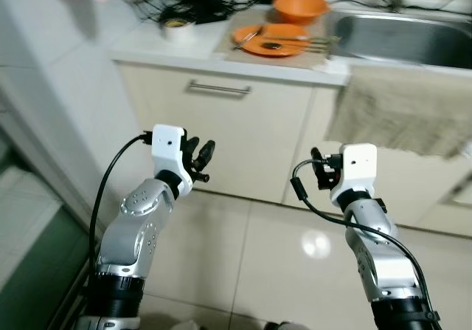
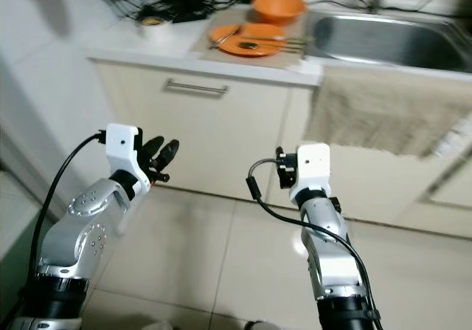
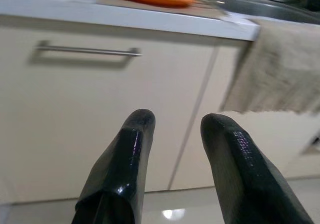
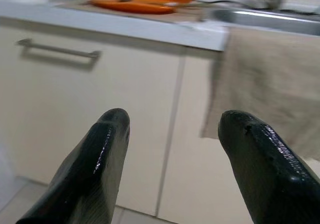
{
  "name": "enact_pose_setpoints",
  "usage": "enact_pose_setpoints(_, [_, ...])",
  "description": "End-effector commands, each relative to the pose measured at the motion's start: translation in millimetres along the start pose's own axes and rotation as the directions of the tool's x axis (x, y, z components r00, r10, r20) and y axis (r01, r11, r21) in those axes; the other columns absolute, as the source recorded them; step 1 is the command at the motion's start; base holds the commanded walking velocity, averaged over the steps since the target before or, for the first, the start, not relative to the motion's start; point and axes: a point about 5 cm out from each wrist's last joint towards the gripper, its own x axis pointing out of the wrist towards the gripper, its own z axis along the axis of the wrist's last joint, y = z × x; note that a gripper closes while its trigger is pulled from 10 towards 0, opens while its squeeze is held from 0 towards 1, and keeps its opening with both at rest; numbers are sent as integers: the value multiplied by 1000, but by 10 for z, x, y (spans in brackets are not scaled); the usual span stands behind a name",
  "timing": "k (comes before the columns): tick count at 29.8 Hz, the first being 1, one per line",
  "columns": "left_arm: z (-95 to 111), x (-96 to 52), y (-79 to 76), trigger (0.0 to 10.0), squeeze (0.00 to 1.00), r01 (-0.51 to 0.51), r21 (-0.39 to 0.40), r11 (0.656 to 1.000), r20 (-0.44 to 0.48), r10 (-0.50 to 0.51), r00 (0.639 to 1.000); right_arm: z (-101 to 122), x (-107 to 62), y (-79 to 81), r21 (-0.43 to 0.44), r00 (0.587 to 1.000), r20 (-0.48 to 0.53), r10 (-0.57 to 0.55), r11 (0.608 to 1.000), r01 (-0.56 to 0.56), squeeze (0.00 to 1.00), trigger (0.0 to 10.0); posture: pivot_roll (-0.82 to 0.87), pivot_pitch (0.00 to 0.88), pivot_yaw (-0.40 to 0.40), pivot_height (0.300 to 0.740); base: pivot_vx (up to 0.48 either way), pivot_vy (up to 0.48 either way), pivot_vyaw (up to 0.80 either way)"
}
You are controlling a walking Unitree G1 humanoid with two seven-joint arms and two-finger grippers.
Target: Kitchen organization
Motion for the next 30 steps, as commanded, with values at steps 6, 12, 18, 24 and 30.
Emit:
enact_pose_setpoints(6, [-5, 26, 13, 10000, 0, -29, 25, 999, -7, 29, 1000, -66, 34, -3, -52, 998, -49, -24, 998, 22, 0, 10000, -15, 0, 23, 740, 0, 0, 0])
enact_pose_setpoints(12, [9, 42, 40, 10000, 1000, -52, 39, 998, 1, 52, 999, -100, 39, 40, -25, 997, -79, -3, 1000, 1, 0, 10000, -21, 0, 28, 740, 0, 0, 0])
enact_pose_setpoints(18, [7, 53, 40, 10000, 1000, -55, 37, 998, -2, 55, 998, -112, 44, 26, -13, 996, -87, -15, 1000, 14, 0, 10000, -22, 0, 28, 740, 0, 0, 0])
enact_pose_setpoints(24, [5, 53, 32, 10000, 1000, -52, 33, 998, 1, 52, 999, -124, 52, 19, -8, 995, -99, -17, 1000, 16, 0, 10000, -20, 0, 28, 740, 0, 0, 0])
enact_pose_setpoints(30, [19, 62, 42, 10000, 1000, -53, 34, 998, 4, 53, 999, -112, 63, 36, 5, 996, -90, -17, 1000, 18, 1000, 10000, -15, 0, 24, 740, 0, 0, 0])
